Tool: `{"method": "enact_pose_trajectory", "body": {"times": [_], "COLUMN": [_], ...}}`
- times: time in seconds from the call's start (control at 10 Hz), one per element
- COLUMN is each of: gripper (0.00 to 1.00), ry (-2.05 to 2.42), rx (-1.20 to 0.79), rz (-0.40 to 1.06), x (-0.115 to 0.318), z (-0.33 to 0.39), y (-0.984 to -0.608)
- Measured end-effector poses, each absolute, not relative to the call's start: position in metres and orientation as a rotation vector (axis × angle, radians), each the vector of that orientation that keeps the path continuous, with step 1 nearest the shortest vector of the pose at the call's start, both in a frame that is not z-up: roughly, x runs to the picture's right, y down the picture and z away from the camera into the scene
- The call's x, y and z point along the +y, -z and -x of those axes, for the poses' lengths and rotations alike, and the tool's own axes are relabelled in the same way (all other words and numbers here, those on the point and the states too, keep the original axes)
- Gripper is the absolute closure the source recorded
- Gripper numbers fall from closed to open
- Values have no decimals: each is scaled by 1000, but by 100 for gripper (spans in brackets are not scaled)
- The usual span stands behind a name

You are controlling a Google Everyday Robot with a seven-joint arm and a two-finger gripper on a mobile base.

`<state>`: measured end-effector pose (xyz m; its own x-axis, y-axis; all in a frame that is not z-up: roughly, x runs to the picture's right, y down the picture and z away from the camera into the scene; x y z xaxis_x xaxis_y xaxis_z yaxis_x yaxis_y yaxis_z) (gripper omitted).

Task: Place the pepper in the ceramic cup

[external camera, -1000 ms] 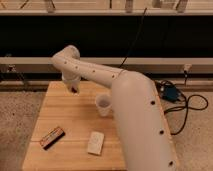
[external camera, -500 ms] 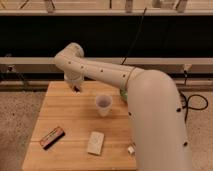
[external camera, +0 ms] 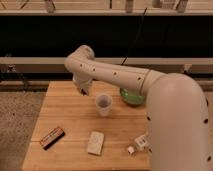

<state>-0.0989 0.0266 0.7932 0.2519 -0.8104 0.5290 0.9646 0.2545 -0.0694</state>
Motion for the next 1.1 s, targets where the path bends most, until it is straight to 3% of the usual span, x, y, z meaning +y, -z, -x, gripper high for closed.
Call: {"method": "enact_pose_trajectory", "body": {"times": [0.5,0.6,1.1], "gripper": [100,96,48], "ry": [1158,1149,1113], "rx": [-417,-419,-409], "rz": [475,485,520], "x": [55,60,71], "z": [54,52,39], "y": [-774,-772,-763]}}
